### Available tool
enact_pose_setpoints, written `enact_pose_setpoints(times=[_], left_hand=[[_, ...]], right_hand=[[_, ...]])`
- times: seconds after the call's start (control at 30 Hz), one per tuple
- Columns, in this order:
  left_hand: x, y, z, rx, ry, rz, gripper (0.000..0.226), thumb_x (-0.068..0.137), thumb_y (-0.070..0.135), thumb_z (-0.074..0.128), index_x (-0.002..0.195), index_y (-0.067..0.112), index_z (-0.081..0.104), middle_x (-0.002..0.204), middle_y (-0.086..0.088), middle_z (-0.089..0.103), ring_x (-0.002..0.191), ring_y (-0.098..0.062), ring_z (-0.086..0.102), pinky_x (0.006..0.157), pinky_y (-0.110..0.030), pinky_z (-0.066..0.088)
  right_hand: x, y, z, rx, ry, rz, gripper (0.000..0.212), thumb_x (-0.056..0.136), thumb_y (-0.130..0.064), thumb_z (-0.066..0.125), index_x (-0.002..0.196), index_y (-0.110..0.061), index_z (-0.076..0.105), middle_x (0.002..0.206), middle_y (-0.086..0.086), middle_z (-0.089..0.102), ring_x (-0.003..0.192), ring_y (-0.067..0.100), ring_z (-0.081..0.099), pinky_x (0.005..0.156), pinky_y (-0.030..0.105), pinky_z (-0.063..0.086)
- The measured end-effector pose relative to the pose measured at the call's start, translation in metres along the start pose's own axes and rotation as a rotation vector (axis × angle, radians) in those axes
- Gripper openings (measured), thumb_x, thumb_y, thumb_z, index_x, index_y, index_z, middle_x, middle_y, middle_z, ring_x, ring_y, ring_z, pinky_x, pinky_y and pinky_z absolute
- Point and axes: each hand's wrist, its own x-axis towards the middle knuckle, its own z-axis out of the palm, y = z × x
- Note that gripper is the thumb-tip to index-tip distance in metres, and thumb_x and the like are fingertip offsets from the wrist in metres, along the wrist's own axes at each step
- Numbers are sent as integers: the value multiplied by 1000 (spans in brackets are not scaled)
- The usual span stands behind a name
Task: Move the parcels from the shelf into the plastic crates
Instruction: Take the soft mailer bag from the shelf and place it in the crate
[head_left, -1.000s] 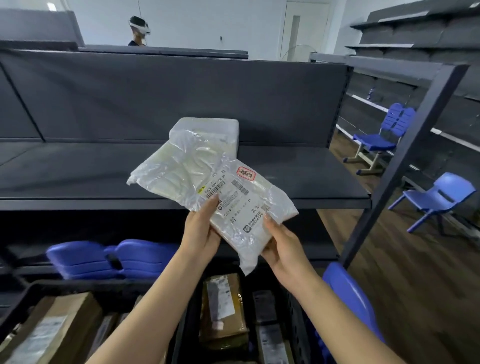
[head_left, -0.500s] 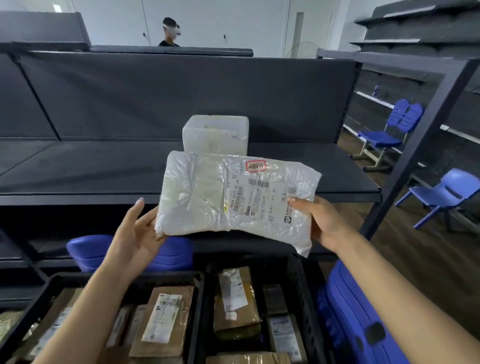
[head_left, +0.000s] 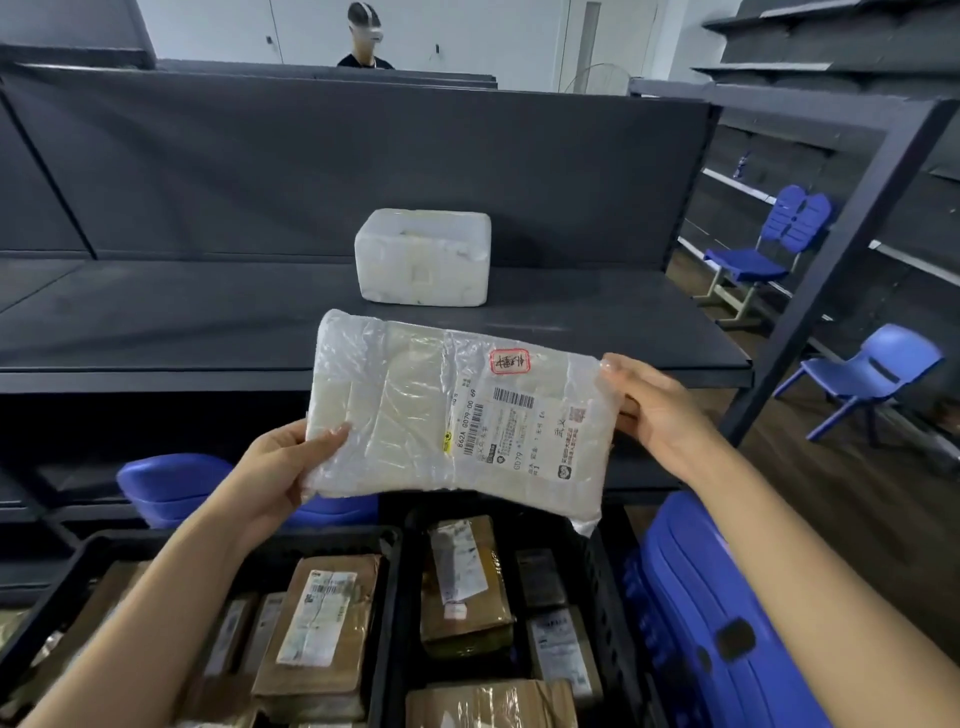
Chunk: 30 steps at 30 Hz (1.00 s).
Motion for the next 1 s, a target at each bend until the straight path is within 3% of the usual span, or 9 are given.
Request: enact_pose_setpoints(times=[0.1,0.17,0.3,0.4,0.47,0.57,0.67,0.8,1.0], left_hand=[[9,13,-6,97,-66,3,32,66,29,79,87,6,75,92,-15,73,67,-15,71,57,-21,57],[16,21,-5,193,-102,11,42,62,32,80,94,5,74,98,-17,73,72,-17,71,59,-22,57],[31,32,6,355,-187,16,79,37,55,90,98,9,74,93,-8,75,73,-15,68,62,-22,54],[46,31,23,296,-180,27,46,68,38,81,104,9,72,94,-8,75,72,-12,69,64,-19,57],[59,25,35,161,-84,35,23,85,20,67,105,9,70,91,-3,75,71,-8,70,67,-17,57],[77,4,54,-85,-31,-78,28,90,24,63,113,8,66,104,-5,71,86,-11,69,81,-26,58],[76,-35,84,-130,-117,-218,32,91,25,60,119,10,63,117,-10,66,101,-20,63,90,-35,52],[65,-67,119,-157,-98,-249,22,91,10,60,111,3,63,106,-12,69,89,-21,66,71,-27,60],[70,-78,136,-154,-20,-196,11,88,3,63,98,6,66,88,-5,71,66,-12,69,56,-22,58]], right_hand=[[-5,-1,-10,-348,-38,-49,35,84,-24,70,119,-22,65,108,-8,69,96,3,65,82,18,48],[-14,5,-11,-460,-132,-18,30,84,-20,70,114,-20,68,100,-10,71,84,-5,66,73,8,48],[-34,29,-15,-476,-209,98,25,82,-19,71,106,-14,71,94,2,75,82,11,71,72,21,56],[-42,50,-23,-397,-82,113,25,81,-18,72,104,-7,71,95,9,75,84,22,71,79,34,57],[-49,63,-25,-297,27,121,24,83,-14,70,103,-2,70,93,12,74,79,22,70,74,33,57],[-62,85,-23,-185,127,140,19,86,-14,68,103,-6,70,91,8,75,79,20,72,70,30,58],[-73,105,-18,-50,203,168,19,88,-14,65,105,-7,70,95,8,75,88,25,71,81,38,57],[-83,122,-10,70,259,199,16,88,-12,64,103,-7,70,96,9,75,88,23,72,81,37,57],[-92,134,-20,36,356,191,29,88,-23,66,114,-13,61,103,4,72,95,19,69,89,38,55]])
